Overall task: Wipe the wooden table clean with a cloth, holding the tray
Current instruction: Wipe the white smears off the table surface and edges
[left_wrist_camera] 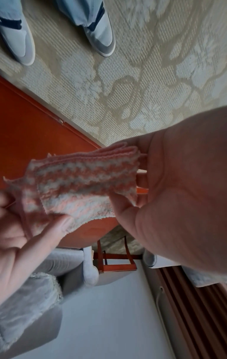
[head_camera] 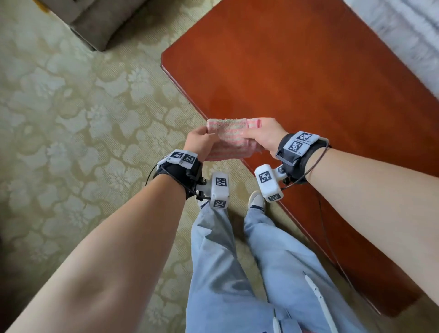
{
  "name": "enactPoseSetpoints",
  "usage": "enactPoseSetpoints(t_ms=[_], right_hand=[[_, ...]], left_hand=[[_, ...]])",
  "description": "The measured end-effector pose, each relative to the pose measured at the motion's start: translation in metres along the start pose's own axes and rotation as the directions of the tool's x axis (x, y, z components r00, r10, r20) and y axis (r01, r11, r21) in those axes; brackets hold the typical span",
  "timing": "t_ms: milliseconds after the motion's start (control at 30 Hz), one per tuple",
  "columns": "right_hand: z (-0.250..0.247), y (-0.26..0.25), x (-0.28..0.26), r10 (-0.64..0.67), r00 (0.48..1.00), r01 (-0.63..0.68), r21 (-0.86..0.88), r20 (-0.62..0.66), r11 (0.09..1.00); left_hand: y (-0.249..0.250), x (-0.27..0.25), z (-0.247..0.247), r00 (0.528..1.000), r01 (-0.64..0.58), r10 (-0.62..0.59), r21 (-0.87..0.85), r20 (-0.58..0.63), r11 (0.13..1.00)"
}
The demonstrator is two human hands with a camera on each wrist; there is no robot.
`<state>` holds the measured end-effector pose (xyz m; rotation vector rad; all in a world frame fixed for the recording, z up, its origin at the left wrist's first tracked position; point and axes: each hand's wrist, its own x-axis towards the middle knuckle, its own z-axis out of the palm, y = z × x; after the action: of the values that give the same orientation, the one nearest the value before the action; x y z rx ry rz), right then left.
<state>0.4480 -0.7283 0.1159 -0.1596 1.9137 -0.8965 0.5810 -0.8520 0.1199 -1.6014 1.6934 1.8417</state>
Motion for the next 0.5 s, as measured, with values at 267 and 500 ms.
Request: enactPoseSetpoints(t_ms=[267,500], right_hand=[[0.034,0.020,0.069,0.049,0.984,-0.049,0.003,-0.171,0.999],[0.077,0.054,0.138,0.035,0.954,-0.028,0.026,-0.299,0.999]], left_hand=[[-0.012,0.093,0.001,0.993,-0.119,0.112,0.257,0.042,0.959],[-0.041,0.171,-0.001,0.979,-0.185,0.202,0.427,0.006,0.885]])
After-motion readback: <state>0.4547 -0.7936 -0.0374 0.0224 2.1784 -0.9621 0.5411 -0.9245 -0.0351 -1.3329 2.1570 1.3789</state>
